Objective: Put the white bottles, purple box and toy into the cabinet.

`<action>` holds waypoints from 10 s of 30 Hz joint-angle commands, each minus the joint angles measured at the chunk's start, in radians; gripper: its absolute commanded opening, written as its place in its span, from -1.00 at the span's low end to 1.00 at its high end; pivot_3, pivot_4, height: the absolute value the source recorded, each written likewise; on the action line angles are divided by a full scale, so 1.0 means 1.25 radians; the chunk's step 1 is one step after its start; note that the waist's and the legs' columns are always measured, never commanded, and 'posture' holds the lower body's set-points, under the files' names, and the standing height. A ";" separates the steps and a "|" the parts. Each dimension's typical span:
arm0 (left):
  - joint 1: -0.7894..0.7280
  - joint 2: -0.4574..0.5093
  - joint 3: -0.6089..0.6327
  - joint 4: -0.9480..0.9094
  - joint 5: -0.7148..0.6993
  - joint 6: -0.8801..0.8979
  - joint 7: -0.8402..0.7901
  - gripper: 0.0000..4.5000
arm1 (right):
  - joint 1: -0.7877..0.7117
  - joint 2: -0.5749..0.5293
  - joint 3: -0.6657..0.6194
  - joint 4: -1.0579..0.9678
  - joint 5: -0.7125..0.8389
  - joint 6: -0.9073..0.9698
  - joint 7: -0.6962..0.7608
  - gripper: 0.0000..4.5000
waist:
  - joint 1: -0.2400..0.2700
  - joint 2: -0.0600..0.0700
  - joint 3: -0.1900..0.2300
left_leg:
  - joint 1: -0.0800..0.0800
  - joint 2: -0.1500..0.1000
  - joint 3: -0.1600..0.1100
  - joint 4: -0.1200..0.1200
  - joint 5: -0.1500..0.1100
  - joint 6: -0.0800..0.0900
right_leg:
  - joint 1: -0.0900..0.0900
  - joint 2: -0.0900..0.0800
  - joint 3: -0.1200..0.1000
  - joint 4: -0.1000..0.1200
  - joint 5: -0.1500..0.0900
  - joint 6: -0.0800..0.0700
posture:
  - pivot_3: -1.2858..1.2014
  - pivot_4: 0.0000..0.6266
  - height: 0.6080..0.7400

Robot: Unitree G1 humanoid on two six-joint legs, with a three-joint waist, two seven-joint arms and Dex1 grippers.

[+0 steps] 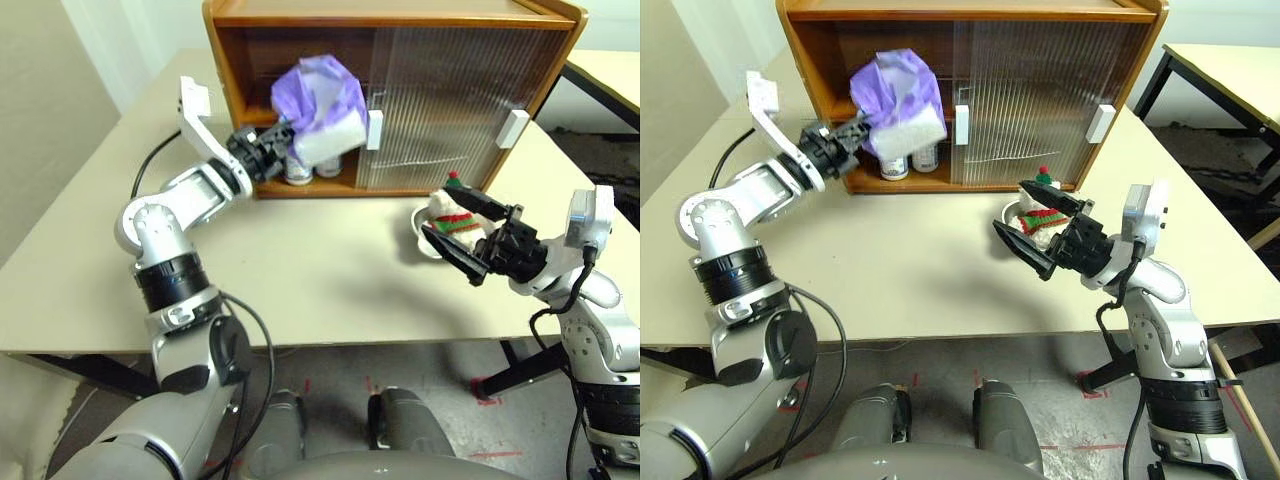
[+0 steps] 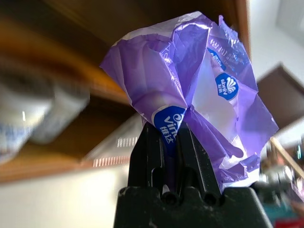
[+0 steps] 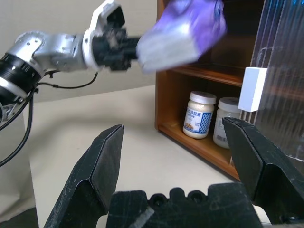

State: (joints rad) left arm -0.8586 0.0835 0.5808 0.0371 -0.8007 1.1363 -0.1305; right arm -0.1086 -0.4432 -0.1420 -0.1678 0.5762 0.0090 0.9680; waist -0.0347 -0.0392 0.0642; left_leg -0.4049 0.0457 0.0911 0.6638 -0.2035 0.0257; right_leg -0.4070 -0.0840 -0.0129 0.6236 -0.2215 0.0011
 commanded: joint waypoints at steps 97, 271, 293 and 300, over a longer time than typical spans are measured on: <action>-0.313 0.033 -0.708 0.735 0.782 -0.912 -0.393 -0.99 | 0.093 0.003 -0.060 -0.048 -0.016 -0.066 -0.083 1.00 | -0.049 0.000 -0.001 | -0.001 0.000 0.002 -0.003 -0.001 -0.001 | -0.001 0.000 0.000 -0.003 -0.001 0.007 | -0.10 -1.00 1.00; 0.462 0.429 -0.289 0.024 0.145 -0.727 -0.895 1.00 | -0.281 -0.285 -0.031 0.098 -0.123 0.588 -0.086 0.98 | 0.058 0.006 0.002 | -0.001 0.003 0.004 -0.013 -0.001 -0.001 | -0.014 0.003 0.006 0.002 -0.010 -0.007 | 0.12 -0.96 1.00; 0.459 0.444 -0.291 0.029 0.147 -0.731 -0.905 1.00 | -0.218 -0.276 0.041 0.073 -0.161 0.743 -0.212 0.98 | 0.062 0.003 0.002 | -0.002 0.002 0.004 -0.012 -0.001 -0.001 | -0.013 0.003 0.006 0.001 -0.010 -0.006 | 0.14 -0.95 1.00; 0.447 0.444 -0.282 0.027 0.140 -0.731 -0.894 1.00 | -0.223 -0.229 0.032 0.084 -0.150 0.749 -0.231 0.24 | 0.062 0.003 0.002 | -0.002 0.002 0.004 -0.012 -0.001 -0.001 | -0.013 0.003 0.006 0.001 -0.010 -0.006 | 0.15 -0.99 1.00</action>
State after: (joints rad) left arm -0.2962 0.6311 0.2205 0.0865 -0.6245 0.2280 -1.2538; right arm -0.3850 -0.7327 -0.0986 -0.0730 0.3823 0.9353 0.6881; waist 0.0430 -0.0359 0.0662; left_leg -0.4073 0.0481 0.0958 0.6489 -0.2047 0.0244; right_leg -0.4234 -0.0798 -0.0060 0.6250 -0.2334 -0.0062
